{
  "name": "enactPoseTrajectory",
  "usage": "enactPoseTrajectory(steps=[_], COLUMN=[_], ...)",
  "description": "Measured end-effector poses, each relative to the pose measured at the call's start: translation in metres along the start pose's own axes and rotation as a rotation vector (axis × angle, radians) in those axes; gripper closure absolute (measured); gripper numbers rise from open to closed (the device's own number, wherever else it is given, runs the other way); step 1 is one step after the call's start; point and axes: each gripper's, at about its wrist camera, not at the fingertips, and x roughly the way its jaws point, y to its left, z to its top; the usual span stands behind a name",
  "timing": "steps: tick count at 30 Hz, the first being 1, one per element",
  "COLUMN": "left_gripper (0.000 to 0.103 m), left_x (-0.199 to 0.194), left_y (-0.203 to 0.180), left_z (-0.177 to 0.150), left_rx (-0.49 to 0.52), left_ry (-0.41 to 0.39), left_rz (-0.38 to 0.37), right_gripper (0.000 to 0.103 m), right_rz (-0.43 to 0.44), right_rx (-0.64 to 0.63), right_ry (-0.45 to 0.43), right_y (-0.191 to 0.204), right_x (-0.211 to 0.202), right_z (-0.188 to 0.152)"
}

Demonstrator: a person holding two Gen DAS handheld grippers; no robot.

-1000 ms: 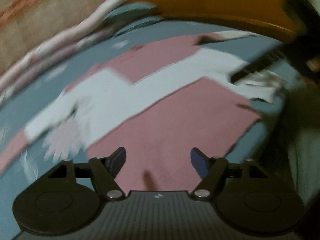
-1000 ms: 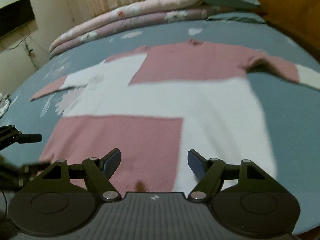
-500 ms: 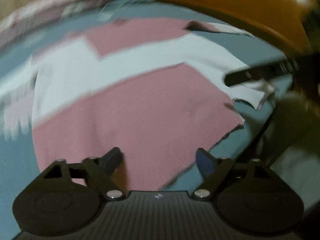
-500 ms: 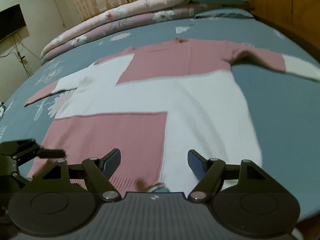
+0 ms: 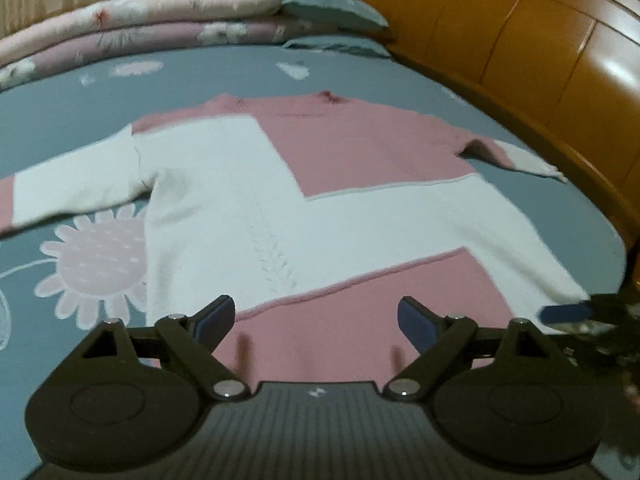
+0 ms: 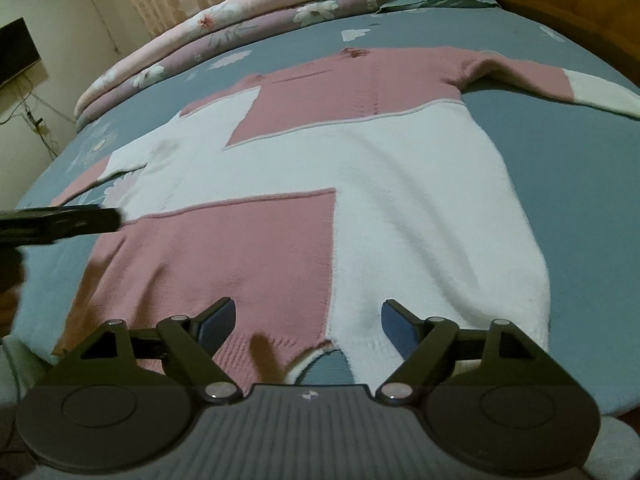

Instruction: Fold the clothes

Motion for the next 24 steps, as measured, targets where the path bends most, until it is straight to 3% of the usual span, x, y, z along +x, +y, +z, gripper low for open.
enactPoseTrajectory(steps=[3,6,8,12,16,23,24], left_gripper=[0.015,0.014,0.015,0.014,0.013,0.013,0.012], left_x=[0.014,-0.001,-0.01,-0.028,-0.021,0.007,0.006], left_y=[0.016,0.038,0.045,0.043,0.028,0.018,0.018], left_z=[0.004,-0.012,-0.016,-0.008,0.009,-0.011,-0.014], left_rx=[-0.074,-0.146,-0.169,-0.161,-0.123,-0.116,-0.117], left_ry=[0.015,-0.011,0.011,-0.06,-0.095,-0.008,-0.013], left_rz=[0.029,0.001,0.042,0.003,-0.058,-0.068,-0.065], right_gripper=[0.019,0.019,0.018,0.018,0.014,0.01,0.003], right_rz=[-0.004,-0.002,-0.005,0.005,-0.013,-0.069,-0.074], right_rx=[0.001,0.017,0.024,-0.011,-0.124,-0.237,-0.248], right_ry=[0.004,0.003,0.001,-0.018,-0.041,0.024,0.029], right_y=[0.0,-0.004,-0.004,0.009,0.036,0.062,0.061], right_x=[0.0,-0.001,0.0,0.004,0.018,0.052,0.055], right_z=[0.0,0.0,0.002,0.016,0.036,0.032,0.026])
